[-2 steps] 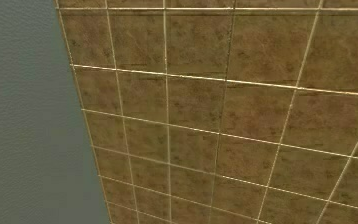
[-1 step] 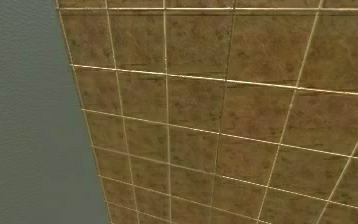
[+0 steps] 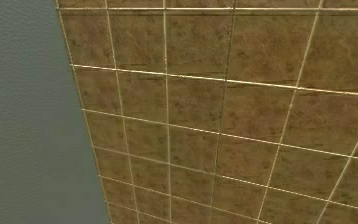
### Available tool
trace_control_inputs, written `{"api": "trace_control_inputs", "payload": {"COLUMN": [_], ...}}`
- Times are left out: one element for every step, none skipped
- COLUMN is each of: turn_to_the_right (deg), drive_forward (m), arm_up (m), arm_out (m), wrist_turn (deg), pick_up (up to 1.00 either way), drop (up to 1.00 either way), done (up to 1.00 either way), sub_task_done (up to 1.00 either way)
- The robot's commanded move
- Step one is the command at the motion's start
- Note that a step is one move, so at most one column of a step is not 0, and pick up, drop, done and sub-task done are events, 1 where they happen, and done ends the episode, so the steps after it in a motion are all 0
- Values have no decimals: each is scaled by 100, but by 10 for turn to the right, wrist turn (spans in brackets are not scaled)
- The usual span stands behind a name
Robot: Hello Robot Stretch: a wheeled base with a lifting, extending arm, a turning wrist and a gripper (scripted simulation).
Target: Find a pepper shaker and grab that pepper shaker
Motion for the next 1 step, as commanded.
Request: {"api": "trace_control_inputs", "payload": {"turn_to_the_right": [0], "drive_forward": [0], "arm_up": [-16], "arm_out": [0], "wrist_turn": [0], "pick_up": [0], "drop": [0], "done": [0], "sub_task_done": [0]}}
